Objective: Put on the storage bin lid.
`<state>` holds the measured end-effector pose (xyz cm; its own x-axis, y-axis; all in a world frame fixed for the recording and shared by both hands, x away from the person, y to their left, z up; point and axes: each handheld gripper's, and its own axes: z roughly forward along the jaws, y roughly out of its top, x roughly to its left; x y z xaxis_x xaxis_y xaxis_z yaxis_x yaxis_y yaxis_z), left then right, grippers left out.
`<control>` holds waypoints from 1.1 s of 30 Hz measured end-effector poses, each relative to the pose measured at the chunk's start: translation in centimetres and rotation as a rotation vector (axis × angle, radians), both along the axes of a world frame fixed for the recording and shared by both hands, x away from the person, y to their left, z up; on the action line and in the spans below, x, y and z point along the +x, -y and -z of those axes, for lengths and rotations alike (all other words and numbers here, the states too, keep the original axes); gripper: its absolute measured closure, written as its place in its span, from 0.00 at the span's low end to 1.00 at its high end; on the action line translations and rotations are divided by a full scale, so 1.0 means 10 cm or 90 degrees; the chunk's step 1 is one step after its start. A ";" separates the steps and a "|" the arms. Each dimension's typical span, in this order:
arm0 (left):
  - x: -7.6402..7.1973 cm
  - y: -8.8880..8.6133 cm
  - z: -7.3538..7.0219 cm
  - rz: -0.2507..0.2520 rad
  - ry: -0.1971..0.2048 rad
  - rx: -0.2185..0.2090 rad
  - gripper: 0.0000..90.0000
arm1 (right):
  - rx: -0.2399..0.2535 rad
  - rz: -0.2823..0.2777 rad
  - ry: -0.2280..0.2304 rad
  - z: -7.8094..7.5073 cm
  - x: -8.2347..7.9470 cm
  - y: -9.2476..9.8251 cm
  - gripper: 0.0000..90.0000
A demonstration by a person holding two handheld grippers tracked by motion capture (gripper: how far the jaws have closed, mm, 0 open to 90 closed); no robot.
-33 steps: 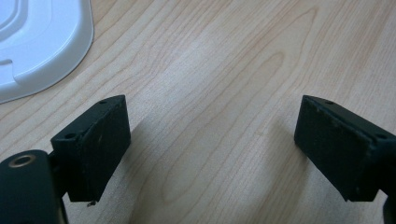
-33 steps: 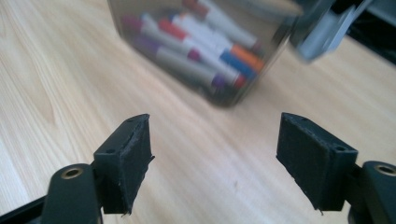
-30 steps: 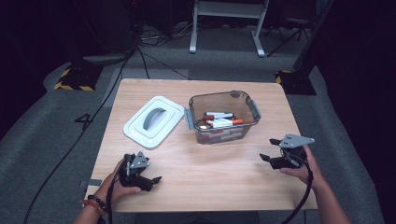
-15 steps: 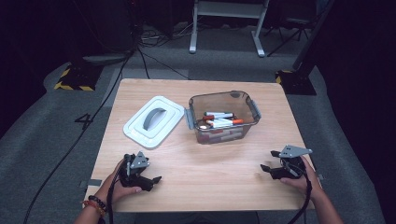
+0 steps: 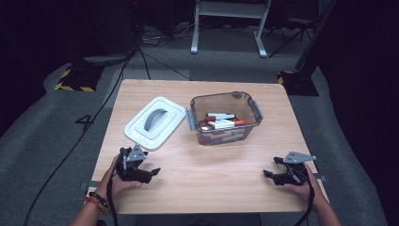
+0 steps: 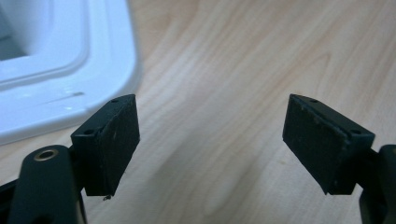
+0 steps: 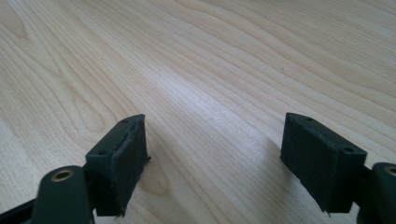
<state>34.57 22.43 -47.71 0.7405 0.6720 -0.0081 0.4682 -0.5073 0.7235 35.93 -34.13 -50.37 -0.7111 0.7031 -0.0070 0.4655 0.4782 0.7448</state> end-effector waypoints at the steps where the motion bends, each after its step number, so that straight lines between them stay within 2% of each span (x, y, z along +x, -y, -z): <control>1: 0.04 -0.02 -0.04 -0.008 0.005 0.006 0.23 | 0.000 0.001 0.000 0.00 0.00 0.00 0.25; 6: 0.28 -0.09 -0.21 -0.043 0.031 -0.006 0.25 | 0.000 0.001 0.000 0.00 0.00 0.00 0.25; 14: 0.72 -0.05 -0.26 -0.090 0.041 -0.014 0.25 | 0.001 0.003 -0.001 0.00 0.00 0.00 0.26; 16: 0.85 -0.05 -0.28 -0.108 0.048 -0.005 0.25 | 0.002 0.003 -0.002 0.00 0.00 0.00 0.26; 18: 0.98 -0.05 -0.30 -0.124 0.048 -0.016 0.26 | 0.002 0.003 -0.002 0.00 0.00 0.00 0.26; 20: 1.10 -0.05 -0.30 -0.138 0.035 -0.030 0.26 | 0.002 0.004 -0.002 0.00 0.00 0.00 0.26; 23: 1.24 -0.03 -0.31 -0.149 0.029 -0.028 0.25 | 0.001 0.005 -0.001 0.00 0.00 0.00 0.26; 28: 1.47 -0.01 -0.34 -0.160 0.002 -0.052 0.28 | 0.001 0.004 -0.001 0.00 0.00 0.00 0.26; 31: 1.61 0.02 -0.33 -0.160 -0.015 -0.040 0.31 | 0.001 0.005 0.000 0.00 0.00 0.00 0.26; 32: 1.63 0.03 -0.32 -0.158 -0.016 -0.032 0.33 | 0.001 0.005 0.000 0.00 0.00 0.00 0.26; 33: 1.67 0.04 -0.32 -0.149 -0.014 -0.014 0.35 | 0.001 0.005 0.000 0.00 0.00 0.00 0.26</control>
